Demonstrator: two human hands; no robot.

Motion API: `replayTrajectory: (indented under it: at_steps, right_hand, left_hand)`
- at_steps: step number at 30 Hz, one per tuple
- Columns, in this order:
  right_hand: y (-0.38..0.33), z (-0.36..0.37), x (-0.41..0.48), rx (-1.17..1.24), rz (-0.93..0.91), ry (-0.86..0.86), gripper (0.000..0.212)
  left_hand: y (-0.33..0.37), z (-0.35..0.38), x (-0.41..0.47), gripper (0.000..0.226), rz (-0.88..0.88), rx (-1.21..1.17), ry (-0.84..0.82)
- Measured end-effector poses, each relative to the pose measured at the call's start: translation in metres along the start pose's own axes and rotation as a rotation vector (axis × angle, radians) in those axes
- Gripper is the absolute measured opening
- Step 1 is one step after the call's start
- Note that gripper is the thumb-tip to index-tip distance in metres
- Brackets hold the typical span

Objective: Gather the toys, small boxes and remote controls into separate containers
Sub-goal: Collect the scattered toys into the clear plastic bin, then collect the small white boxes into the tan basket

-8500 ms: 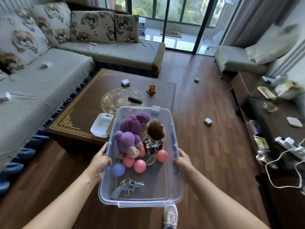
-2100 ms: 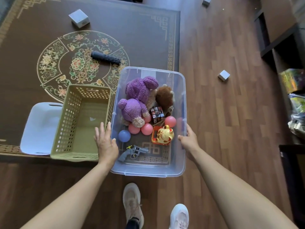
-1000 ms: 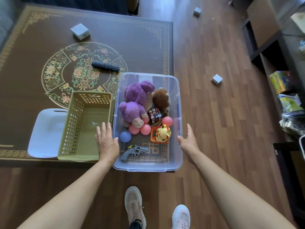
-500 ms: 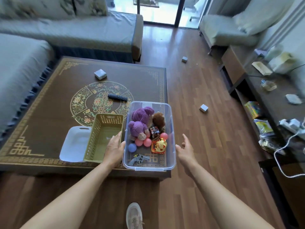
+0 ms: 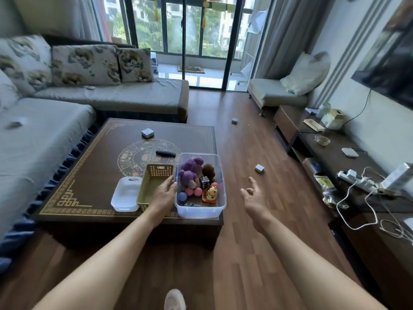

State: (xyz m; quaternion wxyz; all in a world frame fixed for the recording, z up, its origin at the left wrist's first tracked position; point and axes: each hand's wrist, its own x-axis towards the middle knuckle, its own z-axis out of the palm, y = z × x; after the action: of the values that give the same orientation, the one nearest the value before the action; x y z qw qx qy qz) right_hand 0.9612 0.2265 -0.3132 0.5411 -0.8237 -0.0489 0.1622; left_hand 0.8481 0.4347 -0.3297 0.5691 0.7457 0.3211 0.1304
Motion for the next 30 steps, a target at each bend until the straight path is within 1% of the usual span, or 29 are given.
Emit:
replayTrajectory:
  at_steps: [6,11,15,18,21,23,30]
  right_hand:
    - [-0.031,-0.004,-0.064,0.058,-0.056,-0.028,0.055]
    - [-0.044,0.004,-0.106,0.083,-0.101,-0.016,0.055]
    - [-0.042,0.029,-0.136,0.093,-0.087,-0.03,0.052]
    - [-0.032,0.059,-0.154,0.092,-0.071,-0.059,0.041]
    - [-0.018,0.094,-0.165,0.068,-0.039,-0.078,0.05]
    - [-0.01,0.103,-0.166,0.049,-0.02,-0.087,0.052]
    - [0.001,0.156,-0.162,0.061,0.061,-0.114,0.051]
  left_hand:
    - [0.026,-0.04,-0.053,0.043,0.039,-0.024,-0.008]
    - [0.027,-0.071,-0.086,0.045,0.051,-0.041,-0.033]
    - [0.003,-0.098,-0.109,0.044,0.007,-0.038,-0.022]
    - [-0.024,-0.123,-0.126,0.044,-0.046,-0.026,-0.011]
    - [-0.048,-0.151,-0.136,0.044,-0.076,-0.016,0.017]
    - [-0.052,-0.159,-0.137,0.044,-0.071,-0.018,0.038]
    - [-0.086,-0.2,-0.126,0.043,-0.141,-0.055,0.072]
